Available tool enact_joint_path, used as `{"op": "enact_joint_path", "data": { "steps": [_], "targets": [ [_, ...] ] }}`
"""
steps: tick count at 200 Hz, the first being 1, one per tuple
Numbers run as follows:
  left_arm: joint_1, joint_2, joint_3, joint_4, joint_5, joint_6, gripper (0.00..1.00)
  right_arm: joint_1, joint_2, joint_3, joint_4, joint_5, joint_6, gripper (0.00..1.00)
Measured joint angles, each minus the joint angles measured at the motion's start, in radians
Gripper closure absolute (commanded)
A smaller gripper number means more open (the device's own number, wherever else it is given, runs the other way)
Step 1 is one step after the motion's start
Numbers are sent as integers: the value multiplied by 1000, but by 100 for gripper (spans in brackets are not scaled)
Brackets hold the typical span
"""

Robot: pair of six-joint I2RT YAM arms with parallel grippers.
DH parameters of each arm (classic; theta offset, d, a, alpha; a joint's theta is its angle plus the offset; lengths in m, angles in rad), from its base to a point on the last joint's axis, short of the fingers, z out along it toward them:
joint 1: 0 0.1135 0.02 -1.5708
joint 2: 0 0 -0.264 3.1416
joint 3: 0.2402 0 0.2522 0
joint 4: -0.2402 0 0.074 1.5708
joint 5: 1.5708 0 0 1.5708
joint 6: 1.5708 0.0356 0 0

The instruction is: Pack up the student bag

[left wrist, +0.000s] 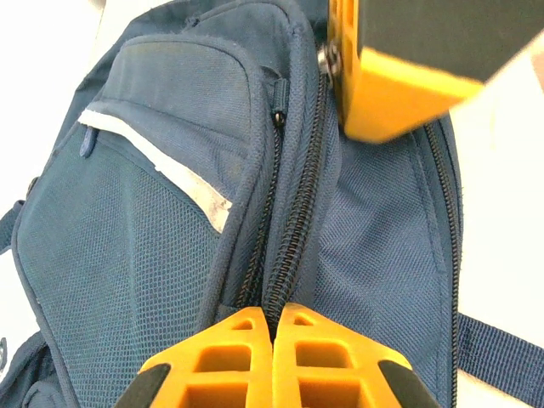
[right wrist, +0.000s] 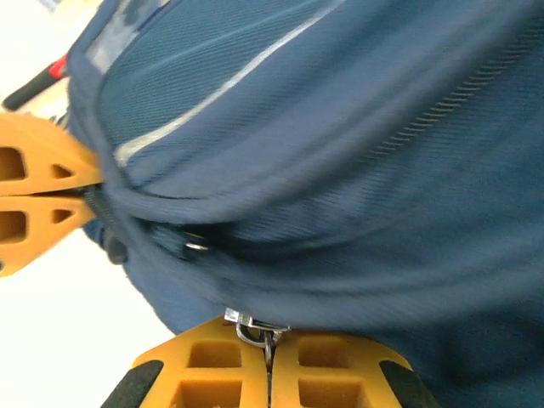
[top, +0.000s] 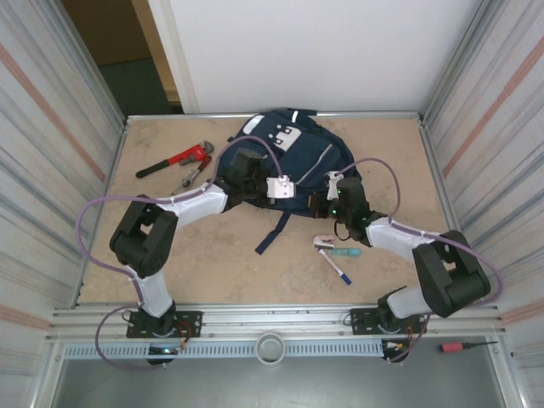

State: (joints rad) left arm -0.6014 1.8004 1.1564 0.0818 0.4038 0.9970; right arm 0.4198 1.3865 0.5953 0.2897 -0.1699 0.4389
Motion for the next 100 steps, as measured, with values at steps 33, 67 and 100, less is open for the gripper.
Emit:
{"op": "enact_joint_path", "data": {
  "steps": [33,67,100],
  "targets": [
    [18,-4,-11,31,68,-7,100,-78,-78,5,-121,-11,2,100],
    [36,-4,-14,34,104,-8,94,-86,-89,39,-199,-75,-37,100],
    [46,-35,-33,20,93,-22,57,-62,-92,82,-273,-116,-82,100]
  ]
}}
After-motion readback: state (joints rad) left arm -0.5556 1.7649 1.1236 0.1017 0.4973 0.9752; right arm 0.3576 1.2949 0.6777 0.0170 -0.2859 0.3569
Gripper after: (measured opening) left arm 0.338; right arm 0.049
